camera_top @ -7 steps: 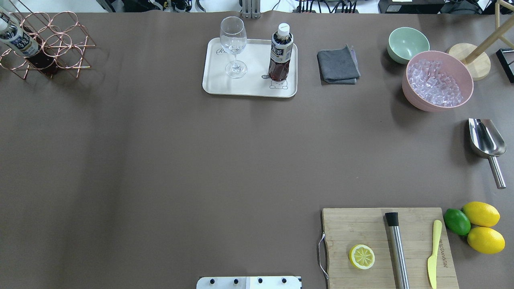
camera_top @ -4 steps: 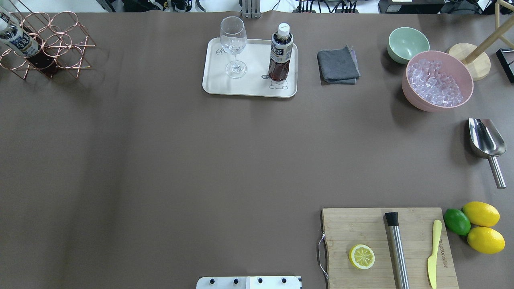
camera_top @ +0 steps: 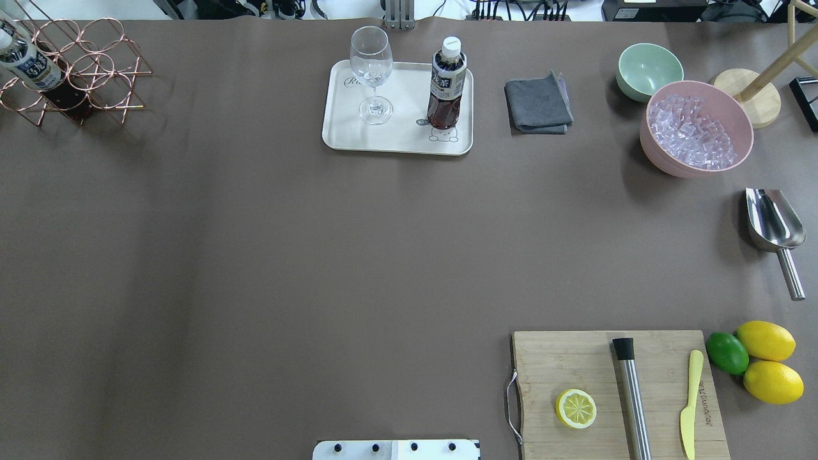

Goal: Take tea from basket to plate

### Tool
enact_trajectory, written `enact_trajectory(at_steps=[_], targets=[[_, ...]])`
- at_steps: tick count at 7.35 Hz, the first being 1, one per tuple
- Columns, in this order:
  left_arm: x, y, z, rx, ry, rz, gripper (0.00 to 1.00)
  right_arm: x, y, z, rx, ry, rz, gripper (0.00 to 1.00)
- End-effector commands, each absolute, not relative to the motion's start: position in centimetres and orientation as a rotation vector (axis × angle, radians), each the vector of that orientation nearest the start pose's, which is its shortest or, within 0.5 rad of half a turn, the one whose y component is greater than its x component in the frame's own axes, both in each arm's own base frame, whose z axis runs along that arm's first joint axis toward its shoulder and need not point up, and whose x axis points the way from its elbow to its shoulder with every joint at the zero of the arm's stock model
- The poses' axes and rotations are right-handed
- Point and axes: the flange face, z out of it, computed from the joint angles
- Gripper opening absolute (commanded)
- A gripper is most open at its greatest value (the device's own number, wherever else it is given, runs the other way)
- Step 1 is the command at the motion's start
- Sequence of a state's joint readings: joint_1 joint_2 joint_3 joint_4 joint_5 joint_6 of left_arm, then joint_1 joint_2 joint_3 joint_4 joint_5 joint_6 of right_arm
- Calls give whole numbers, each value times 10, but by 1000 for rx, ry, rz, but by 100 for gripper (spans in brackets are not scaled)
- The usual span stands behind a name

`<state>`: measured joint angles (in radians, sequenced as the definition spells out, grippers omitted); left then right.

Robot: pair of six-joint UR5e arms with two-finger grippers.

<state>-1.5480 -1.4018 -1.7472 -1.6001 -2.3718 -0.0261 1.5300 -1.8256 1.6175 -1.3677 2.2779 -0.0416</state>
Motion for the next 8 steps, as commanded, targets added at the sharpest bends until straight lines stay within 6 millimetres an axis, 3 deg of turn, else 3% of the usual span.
enact_trajectory(at_steps=[1,8], targets=[[-54,-422,643,18,804,7,97,56,-376,739,-10,-709,-66,100],[-54,-421,643,18,807,7,97,56,-382,737,-8,-707,-67,100]])
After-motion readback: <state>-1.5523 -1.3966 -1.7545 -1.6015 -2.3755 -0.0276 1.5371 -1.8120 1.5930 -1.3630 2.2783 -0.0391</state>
